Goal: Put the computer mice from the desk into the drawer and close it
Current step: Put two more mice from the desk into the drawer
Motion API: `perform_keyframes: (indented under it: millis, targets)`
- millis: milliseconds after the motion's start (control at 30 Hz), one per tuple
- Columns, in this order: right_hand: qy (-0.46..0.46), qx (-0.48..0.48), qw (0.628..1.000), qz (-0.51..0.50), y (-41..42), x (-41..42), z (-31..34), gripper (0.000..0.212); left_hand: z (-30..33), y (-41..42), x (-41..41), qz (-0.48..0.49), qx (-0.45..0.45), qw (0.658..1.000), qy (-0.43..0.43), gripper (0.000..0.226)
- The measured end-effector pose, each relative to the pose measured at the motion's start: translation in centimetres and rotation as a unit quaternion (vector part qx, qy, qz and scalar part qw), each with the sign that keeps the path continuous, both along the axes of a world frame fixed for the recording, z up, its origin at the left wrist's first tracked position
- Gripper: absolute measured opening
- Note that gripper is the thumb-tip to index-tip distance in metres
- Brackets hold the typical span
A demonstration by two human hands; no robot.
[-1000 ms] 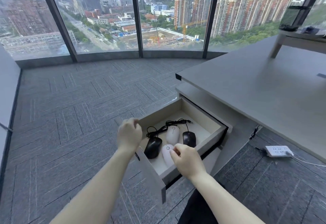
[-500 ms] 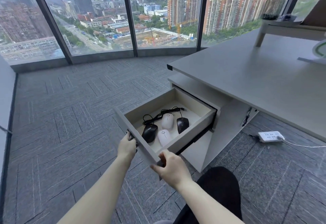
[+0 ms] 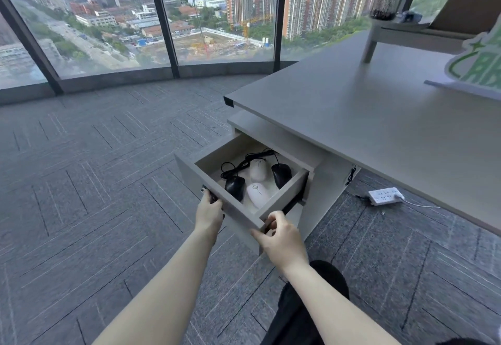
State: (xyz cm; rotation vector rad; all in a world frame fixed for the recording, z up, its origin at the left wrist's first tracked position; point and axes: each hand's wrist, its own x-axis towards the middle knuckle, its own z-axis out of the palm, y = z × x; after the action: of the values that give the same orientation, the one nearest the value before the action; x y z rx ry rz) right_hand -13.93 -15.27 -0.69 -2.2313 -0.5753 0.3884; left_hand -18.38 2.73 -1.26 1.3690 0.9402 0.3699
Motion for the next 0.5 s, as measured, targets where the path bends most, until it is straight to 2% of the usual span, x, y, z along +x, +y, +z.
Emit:
perform_keyframes:
  millis: [267,333,500]
  targets:
    - [0.009,0.029,0.992,-0.123,-0.7,6.1,0.1,0.081,-0.1,-1.4,7.9,-0.049,-0.028,0.998,-0.036,0.051]
    - [0.009,0.029,0.990,-0.140,-0.7,7.7,0.1,0.087,-0.1,-1.7,9.7,-0.057,-0.038,0.997,-0.040,0.046]
    - [0.025,0.034,0.987,-0.158,-0.9,11.4,-0.2,0.092,-0.2,-2.3,13.4,-0.065,-0.047,0.996,-0.043,0.051]
